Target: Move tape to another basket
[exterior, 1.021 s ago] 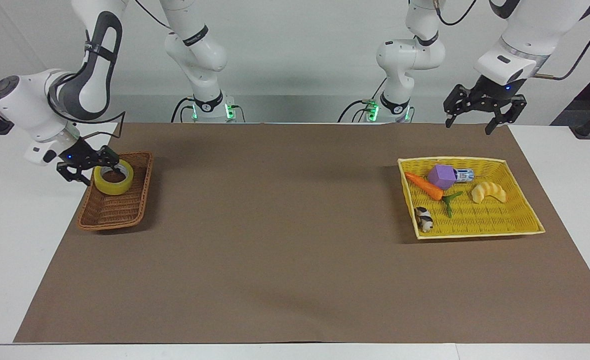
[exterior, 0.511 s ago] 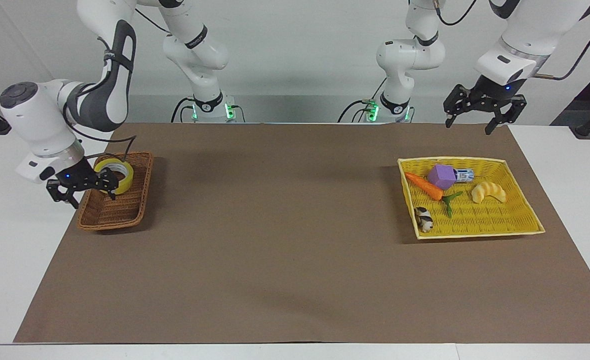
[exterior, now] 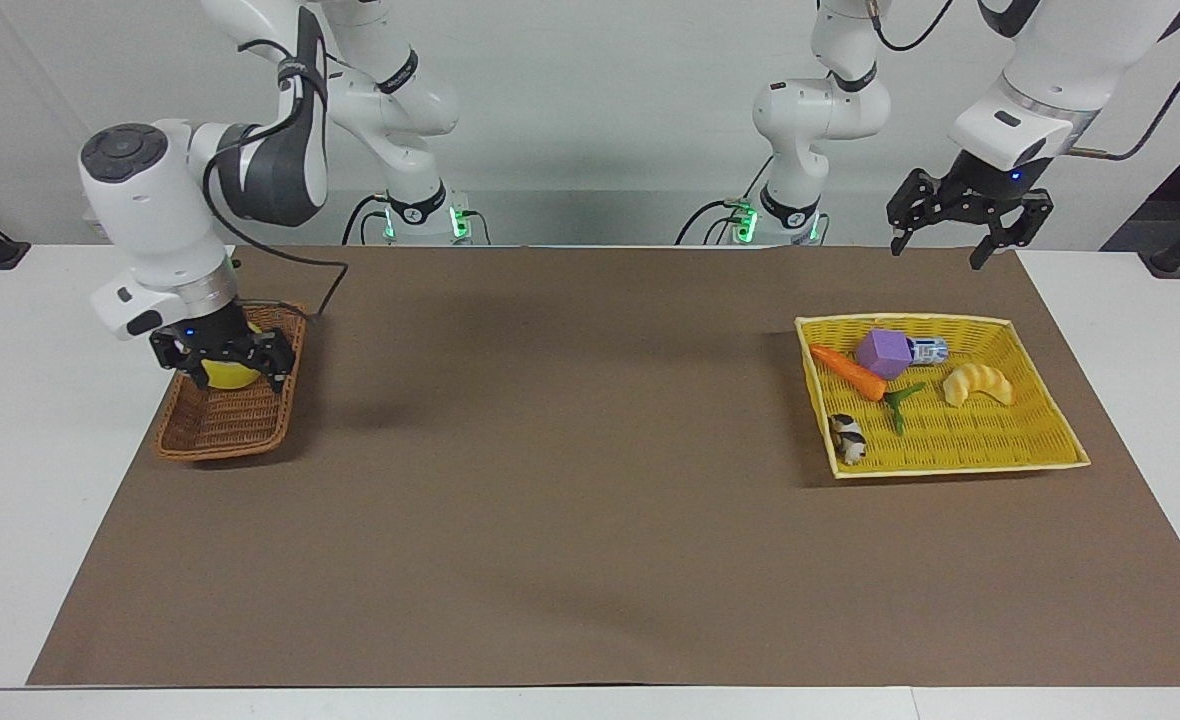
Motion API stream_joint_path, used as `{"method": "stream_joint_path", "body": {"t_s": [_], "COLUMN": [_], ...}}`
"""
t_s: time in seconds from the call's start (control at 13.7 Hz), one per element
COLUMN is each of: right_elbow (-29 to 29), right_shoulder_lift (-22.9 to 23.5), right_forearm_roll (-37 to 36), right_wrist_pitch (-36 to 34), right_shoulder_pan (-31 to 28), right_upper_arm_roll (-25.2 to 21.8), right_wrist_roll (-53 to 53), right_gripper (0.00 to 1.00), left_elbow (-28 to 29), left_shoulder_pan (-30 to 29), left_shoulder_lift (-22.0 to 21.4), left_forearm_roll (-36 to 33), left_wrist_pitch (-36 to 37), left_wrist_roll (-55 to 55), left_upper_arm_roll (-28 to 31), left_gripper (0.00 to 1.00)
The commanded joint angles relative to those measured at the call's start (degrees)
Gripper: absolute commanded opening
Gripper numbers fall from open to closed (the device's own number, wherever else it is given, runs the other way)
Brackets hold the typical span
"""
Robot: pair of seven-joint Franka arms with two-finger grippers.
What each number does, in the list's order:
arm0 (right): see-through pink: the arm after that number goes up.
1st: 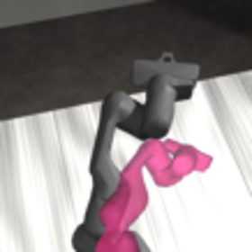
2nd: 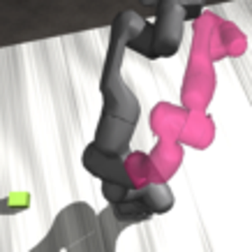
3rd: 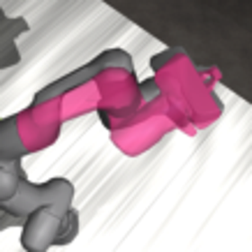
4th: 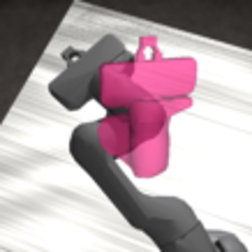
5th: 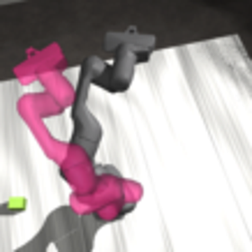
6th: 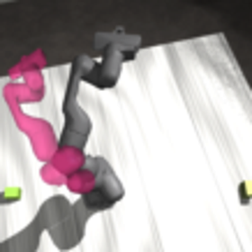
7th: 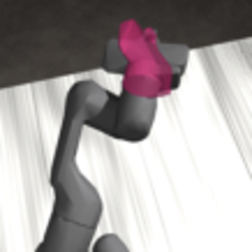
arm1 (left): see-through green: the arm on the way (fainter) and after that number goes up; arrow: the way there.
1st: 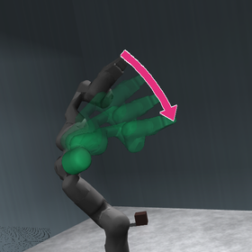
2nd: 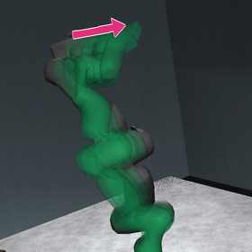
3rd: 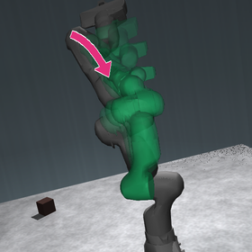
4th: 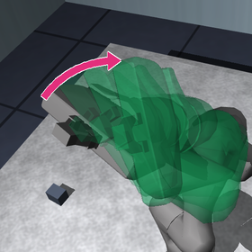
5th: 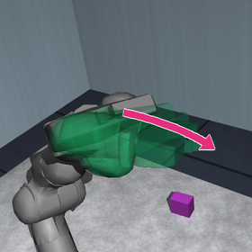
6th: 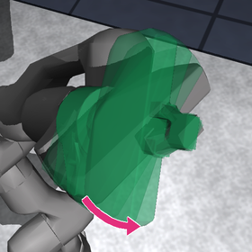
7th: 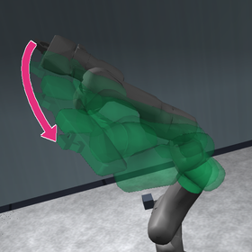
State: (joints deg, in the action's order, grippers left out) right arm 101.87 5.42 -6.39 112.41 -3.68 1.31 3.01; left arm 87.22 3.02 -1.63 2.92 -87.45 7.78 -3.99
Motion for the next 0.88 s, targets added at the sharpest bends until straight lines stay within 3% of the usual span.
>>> {"method": "stream_joint_path", "body": {"t_s": [0.0, 0.22, 0.44, 0.8], "right_elbow": [0.00, -7.01, -15.54, -15.13], "right_shoulder_lift": [-4.18, -5.68, -4.46, -5.07], "right_forearm_roll": [-0.03, 5.40, 5.87, 6.39], "right_wrist_pitch": [-4.64, -15.16, -26.68, -26.80], "right_shoulder_pan": [2.71, 2.71, 1.48, 1.66], "right_upper_arm_roll": [0.35, 1.32, 1.06, 0.80], "right_wrist_roll": [7.87, 8.59, 4.92, 4.11], "right_gripper": [1.00, 1.00, 1.00, 1.00], "left_elbow": [1.38, 1.38, 1.38, 1.38], "left_shoulder_pan": [-0.73, -0.73, -0.73, -0.73], "left_shoulder_lift": [-1.44, -1.44, -1.44, -1.44], "left_forearm_roll": [-0.99, -0.99, -0.99, -0.99], "left_wrist_pitch": [0.18, 0.18, 0.18, 0.18], "left_wrist_roll": [0.31, 0.31, 0.31, 0.31], "left_upper_arm_roll": [-0.50, -0.50, -0.50, -0.50], "left_gripper": [1.00, 1.00, 1.00, 1.00]}}
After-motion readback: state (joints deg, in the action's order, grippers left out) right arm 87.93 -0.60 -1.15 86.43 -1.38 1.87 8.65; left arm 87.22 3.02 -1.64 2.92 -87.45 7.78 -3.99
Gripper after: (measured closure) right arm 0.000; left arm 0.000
